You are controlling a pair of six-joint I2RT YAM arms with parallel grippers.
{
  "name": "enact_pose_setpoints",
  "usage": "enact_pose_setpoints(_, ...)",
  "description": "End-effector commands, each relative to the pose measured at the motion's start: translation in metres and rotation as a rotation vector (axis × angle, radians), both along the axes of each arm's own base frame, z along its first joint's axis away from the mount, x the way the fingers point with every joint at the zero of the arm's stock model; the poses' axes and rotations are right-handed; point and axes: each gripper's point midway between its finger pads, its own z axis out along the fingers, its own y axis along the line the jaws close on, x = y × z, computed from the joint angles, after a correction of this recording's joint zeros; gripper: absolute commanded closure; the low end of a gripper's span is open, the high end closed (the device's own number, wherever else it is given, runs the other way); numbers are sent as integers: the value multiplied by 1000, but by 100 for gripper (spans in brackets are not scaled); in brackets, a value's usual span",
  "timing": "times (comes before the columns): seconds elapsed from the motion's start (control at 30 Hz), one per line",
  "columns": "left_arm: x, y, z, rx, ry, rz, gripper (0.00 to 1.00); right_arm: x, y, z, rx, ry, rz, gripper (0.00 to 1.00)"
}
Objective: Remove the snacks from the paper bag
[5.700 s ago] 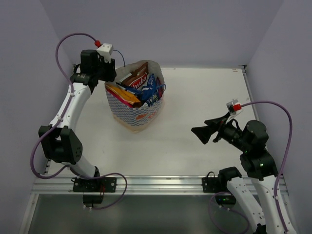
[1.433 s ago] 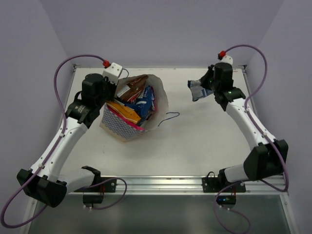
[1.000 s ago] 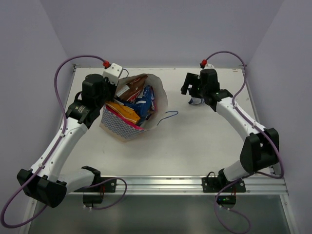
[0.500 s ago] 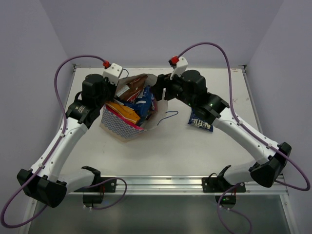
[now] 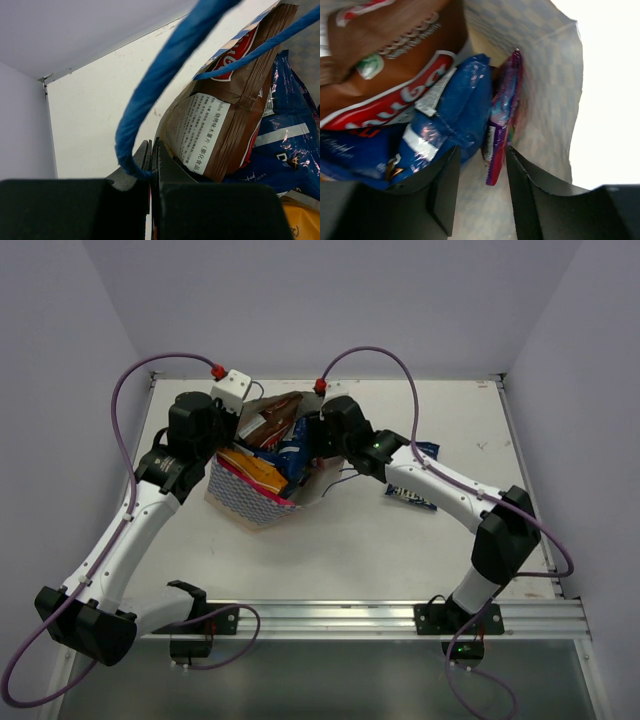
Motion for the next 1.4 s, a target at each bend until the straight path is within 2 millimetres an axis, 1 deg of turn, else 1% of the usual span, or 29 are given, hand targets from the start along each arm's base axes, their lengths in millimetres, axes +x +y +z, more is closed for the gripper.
enact_pose_setpoints(0.0,1,-2,47,-46,-156,-6,100,19,-6,1,3,-32,-114,56)
enact_pose_setpoints(0.1,0,-1,47,-46,-156,-5,100,25,-10,-10,-8,-16,-157,57)
enact_pose_setpoints(0.23,0,-1,44,-43,-150,-7,100,32,-16,-31,-25,22,-208,59)
enact_pose_setpoints(0.3,0,-2,44,-45,-150,-11,100,35,-16,-37,-18,39,-218,59)
enact_pose_setpoints(0.33,0,-3,44,-46,-149,-14,100,36,-15,-43,-23,52,-213,58)
enact_pose_setpoints(0.37,0,-3,43,-46,-148,-15,100,37,-12,-43,-20,52,-207,58)
enact_pose_setpoints(0.47,0,-4,43,-47,-149,-17,100,37,0,-53,-8,73,-157,53)
enact_pose_setpoints(0.6,0,-4,41,-45,-143,-18,100,38,14,-59,29,81,-110,53)
enact_pose_setpoints(0.63,0,-4,40,-45,-142,-18,100,37,16,-61,32,82,-101,54)
enact_pose_setpoints(0.7,0,-3,41,-45,-143,-17,100,40,18,-60,34,73,-97,62)
enact_pose_setpoints(0.77,-1,-3,40,-44,-142,-14,100,42,17,-56,32,51,-100,77)
enact_pose_setpoints(0.8,-1,-2,41,-43,-144,-11,100,43,15,-47,42,32,-102,90)
enact_pose_setpoints(0.87,-1,-1,40,-39,-142,-4,100,44,11,-33,33,-15,-97,98)
enact_pose_setpoints(0.9,-1,0,41,-37,-144,0,100,43,8,-15,44,-46,-94,100)
enact_pose_setpoints(0.93,0,1,41,-32,-147,6,100,43,6,-7,42,-59,-92,100)
enact_pose_setpoints(0.97,1,3,41,-29,-148,13,100,42,6,8,44,-86,-80,100)
enact_pose_setpoints(1.0,1,5,42,-22,-152,24,100,38,2,26,54,-109,-72,100)
enact_pose_setpoints(1.07,2,7,44,-20,-158,32,100,33,3,53,76,-151,-39,100)
enact_pose_setpoints(1.13,3,9,46,-15,-163,48,100,25,0,92,125,-206,-19,100)
enact_pose_setpoints(1.2,4,11,46,-9,-163,58,100,19,-1,114,137,-234,7,100)
enact_pose_setpoints(1.23,5,13,47,-6,-166,71,100,15,-4,137,163,-269,14,100)
enact_pose_setpoints(1.3,6,16,48,3,-166,89,100,10,-7,154,162,-294,32,100)
enact_pose_setpoints(1.33,6,18,47,6,-166,96,100,7,-11,174,180,-322,31,100)
enact_pose_setpoints(1.37,6,19,49,7,-169,104,100,4,-15,181,175,-327,30,100)
